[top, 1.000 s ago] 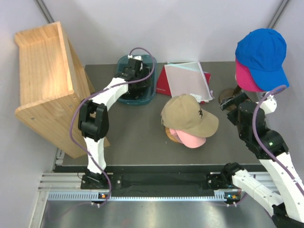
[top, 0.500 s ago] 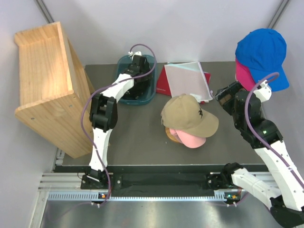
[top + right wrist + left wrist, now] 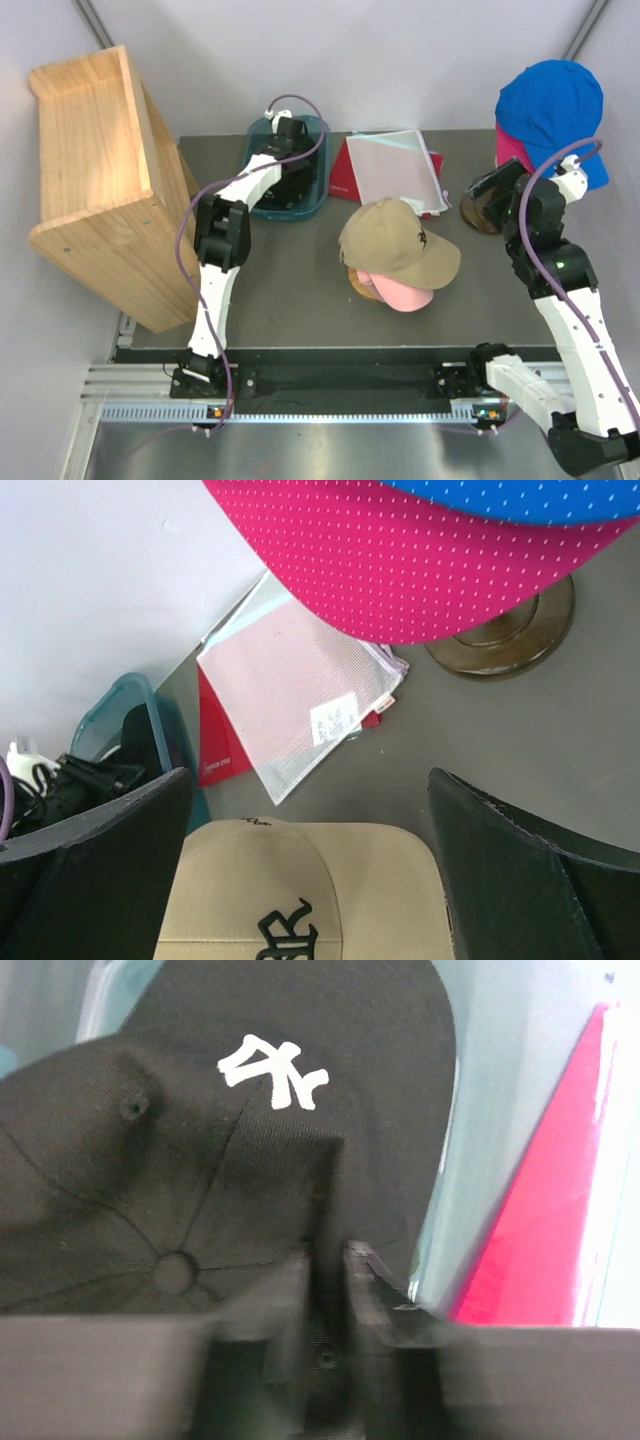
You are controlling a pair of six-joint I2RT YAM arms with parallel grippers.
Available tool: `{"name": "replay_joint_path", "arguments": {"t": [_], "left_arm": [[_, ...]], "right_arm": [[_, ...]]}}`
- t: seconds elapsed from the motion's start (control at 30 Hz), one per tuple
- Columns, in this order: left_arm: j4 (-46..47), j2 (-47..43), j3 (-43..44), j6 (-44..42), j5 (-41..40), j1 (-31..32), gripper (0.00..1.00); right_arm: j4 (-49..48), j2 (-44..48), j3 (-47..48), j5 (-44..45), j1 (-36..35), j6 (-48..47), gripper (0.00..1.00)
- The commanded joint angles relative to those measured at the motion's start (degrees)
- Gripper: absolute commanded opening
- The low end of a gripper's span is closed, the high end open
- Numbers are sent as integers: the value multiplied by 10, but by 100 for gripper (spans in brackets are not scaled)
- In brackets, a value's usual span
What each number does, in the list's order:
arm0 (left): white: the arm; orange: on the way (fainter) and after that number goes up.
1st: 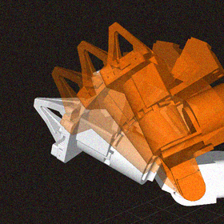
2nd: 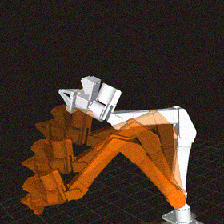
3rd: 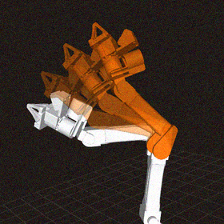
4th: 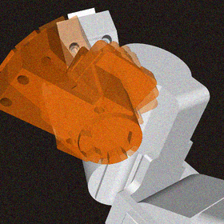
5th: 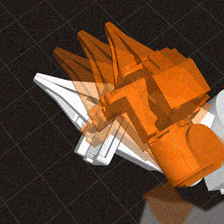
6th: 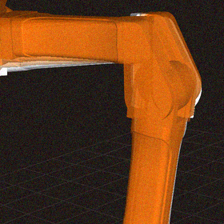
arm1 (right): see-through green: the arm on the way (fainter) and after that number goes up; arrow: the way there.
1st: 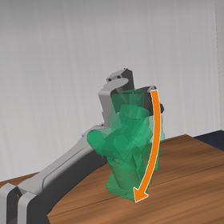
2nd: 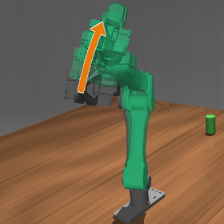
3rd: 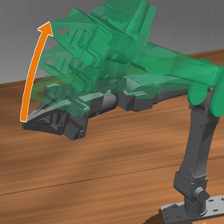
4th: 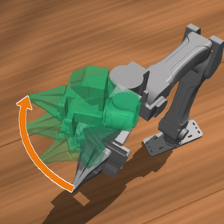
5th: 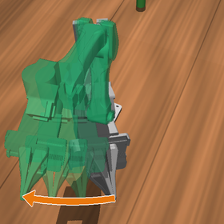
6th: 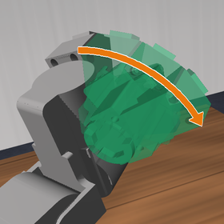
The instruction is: Stack the hats
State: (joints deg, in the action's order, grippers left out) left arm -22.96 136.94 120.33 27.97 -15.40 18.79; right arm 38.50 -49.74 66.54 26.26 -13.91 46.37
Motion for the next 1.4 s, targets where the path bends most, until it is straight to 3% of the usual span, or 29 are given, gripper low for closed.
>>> {"name": "replay_joint_path", "arguments": {"t": [0.0,0.1,0.47,0.67,0.83,1.0,1.17,1.37], "left_arm": [[55,-23,-5,-8,32,-18,10],[97,-64,-31,-12,70,-18,0],[133,-248,-120,-43,151,-17,0],[144,-320,-160,-45,254,-17,0],[188,-400,-219,-61,386,-16,0],[124,-442,-200,-106,461,-7,0],[80,-483,-206,-148,435,12,0],[41,-488,-228,-195,286,12,0]], "right_arm": [[-40,-12,31,-44,16,-39,100],[-47,-38,60,-53,17,-66,100],[-170,-106,76,-213,13,-102,97],[-217,-137,91,-302,11,-72,97],[-254,-176,131,-392,10,-52,97],[-292,-218,174,-458,7,-26,97],[-329,-259,197,-480,-10,1,98],[-344,-280,199,-478,-48,16,97]]}}
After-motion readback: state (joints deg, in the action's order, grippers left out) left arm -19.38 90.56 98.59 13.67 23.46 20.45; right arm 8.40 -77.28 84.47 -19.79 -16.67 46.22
